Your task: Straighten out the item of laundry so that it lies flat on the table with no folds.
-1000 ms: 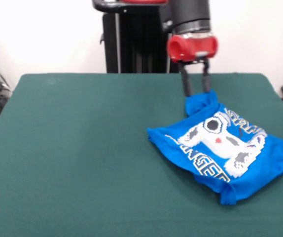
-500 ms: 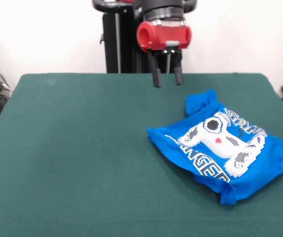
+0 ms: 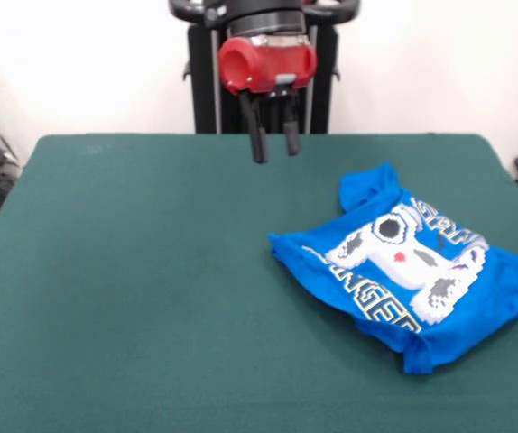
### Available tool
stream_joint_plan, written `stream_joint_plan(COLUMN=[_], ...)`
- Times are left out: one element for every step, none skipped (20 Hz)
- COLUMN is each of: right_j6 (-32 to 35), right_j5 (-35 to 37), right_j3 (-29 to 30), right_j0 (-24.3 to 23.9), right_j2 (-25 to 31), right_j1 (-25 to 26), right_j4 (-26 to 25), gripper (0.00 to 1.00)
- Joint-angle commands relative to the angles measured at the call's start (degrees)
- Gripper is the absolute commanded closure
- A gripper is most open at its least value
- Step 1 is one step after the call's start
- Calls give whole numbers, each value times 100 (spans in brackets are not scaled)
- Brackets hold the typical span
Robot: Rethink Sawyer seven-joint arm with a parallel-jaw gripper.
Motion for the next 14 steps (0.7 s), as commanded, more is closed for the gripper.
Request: stream_joint_plan(right_j6=[1846,1922,2063,2092,2220,2292,2364,2413,2480,2546,2609,2677,2814,2849], right_j5=[-839,-903,-1035,-1081,-1137,-1169,-1158,-1177,-1194,-1210,-1231,-1254,-1282,-1288], right_j3=[-883,-949,-1077,-1157,-1311,-1409,-1543,-1626,-1729,-1832,-1942,-2026,-2162,-2239], right_j0=[-257,-280,-328,-377,-429,-460,-520,-553,-598,-643,-700,-724,-761,-790], right_j2=[928,927,928,942,938,927,939,930,925,920,928,913,897,895], right_j1=[557,570,587,580,609,643,653,675,691,708,718,752,813,844], right_j4=[-617,-664,-742,-738,-768,-780,-742,-729,-714,-700,-682,-692,-712,-703], gripper=[0,0,0,0,0,0,0,0,0,0,0,0,0,0])
